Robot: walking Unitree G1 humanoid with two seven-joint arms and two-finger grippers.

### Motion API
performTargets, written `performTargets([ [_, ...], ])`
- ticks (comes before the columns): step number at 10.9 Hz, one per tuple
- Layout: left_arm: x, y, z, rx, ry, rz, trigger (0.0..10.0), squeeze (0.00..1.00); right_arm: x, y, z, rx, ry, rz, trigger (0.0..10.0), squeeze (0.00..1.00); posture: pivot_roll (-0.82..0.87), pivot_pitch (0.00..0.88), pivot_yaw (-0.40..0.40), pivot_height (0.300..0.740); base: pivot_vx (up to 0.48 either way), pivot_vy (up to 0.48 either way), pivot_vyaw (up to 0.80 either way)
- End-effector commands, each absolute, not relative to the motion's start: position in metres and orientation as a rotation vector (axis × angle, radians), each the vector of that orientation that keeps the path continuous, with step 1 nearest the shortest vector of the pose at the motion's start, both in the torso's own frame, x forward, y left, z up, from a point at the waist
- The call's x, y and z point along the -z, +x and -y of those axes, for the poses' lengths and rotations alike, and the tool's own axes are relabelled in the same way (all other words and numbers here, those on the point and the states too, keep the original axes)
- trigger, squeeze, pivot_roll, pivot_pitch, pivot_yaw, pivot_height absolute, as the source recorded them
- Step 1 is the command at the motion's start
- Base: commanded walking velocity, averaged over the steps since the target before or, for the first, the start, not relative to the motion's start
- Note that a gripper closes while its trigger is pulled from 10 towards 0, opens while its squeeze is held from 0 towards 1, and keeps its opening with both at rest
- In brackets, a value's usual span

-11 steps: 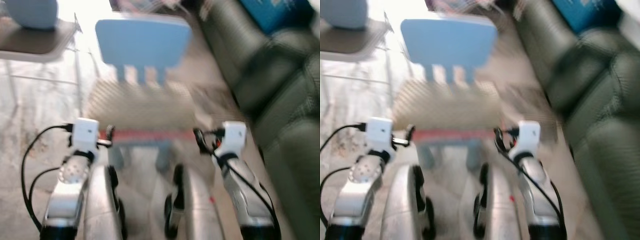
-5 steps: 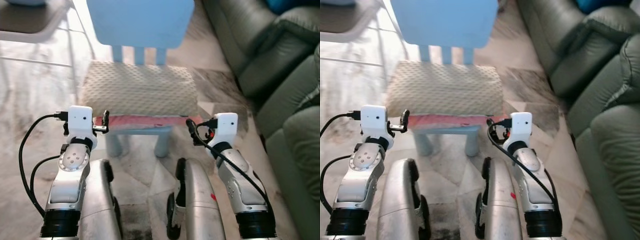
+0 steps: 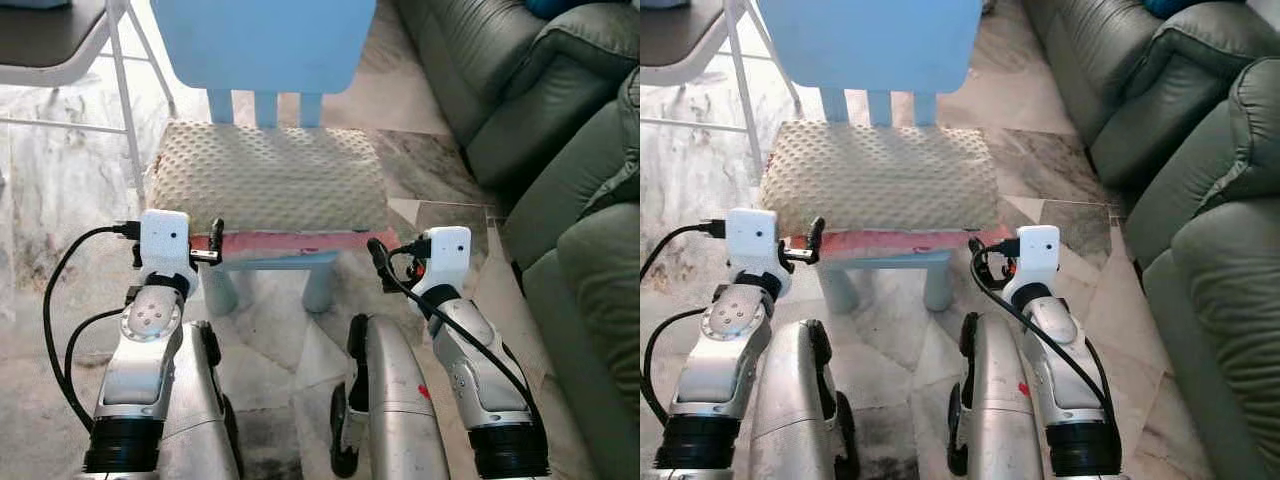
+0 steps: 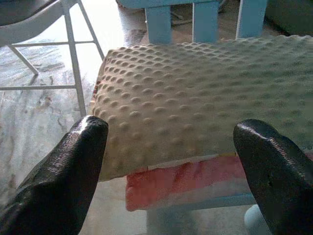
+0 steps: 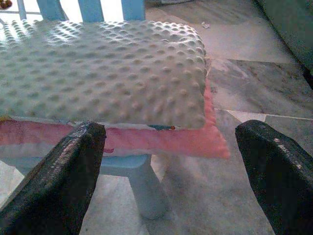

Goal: Move the pillow to the sofa

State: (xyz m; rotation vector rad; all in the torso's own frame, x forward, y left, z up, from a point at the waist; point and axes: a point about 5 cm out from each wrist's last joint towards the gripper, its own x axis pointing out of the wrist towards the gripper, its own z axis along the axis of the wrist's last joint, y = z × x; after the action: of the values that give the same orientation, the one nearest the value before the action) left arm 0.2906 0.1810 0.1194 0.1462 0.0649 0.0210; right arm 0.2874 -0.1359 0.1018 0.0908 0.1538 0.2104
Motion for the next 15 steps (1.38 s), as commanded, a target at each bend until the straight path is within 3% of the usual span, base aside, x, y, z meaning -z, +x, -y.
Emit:
performTargets([
  [1, -0.112, 0.288, -0.178, -0.007, 0.135, -0.093, 10.0, 0.00, -0.100, 0.286, 0.136, -0.224, 0.071, -0.154, 10.0, 0.00, -0.05, 0.223, -0.098, 0.525, 0.289, 0.000, 0.00],
  [7, -0.111, 0.288, -0.175, -0.005, 0.126, -0.089, 10.0, 0.00, -0.101, 0.288, 0.134, -0.237, 0.051, -0.145, 10.0, 0.00, -0.05, 0.228, -0.102, 0.525, 0.301, 0.000, 0.00],
  [14, -0.116, 0.287, -0.193, -0.131, 0.176, -0.058, 10.0, 0.00, -0.099, 0.282, 0.130, -0.305, 0.036, -0.148, 10.0, 0.00, -0.05, 0.231, -0.110, 0.525, 0.000, 0.000, 0.00],
  [15, -0.115, 0.293, -0.199, -0.138, 0.195, -0.061, 10.0, 0.00, -0.098, 0.291, 0.127, -0.328, 0.044, -0.157, 10.0, 0.00, -0.04, 0.272, -0.103, 0.525, 0.000, 0.000, 0.00],
])
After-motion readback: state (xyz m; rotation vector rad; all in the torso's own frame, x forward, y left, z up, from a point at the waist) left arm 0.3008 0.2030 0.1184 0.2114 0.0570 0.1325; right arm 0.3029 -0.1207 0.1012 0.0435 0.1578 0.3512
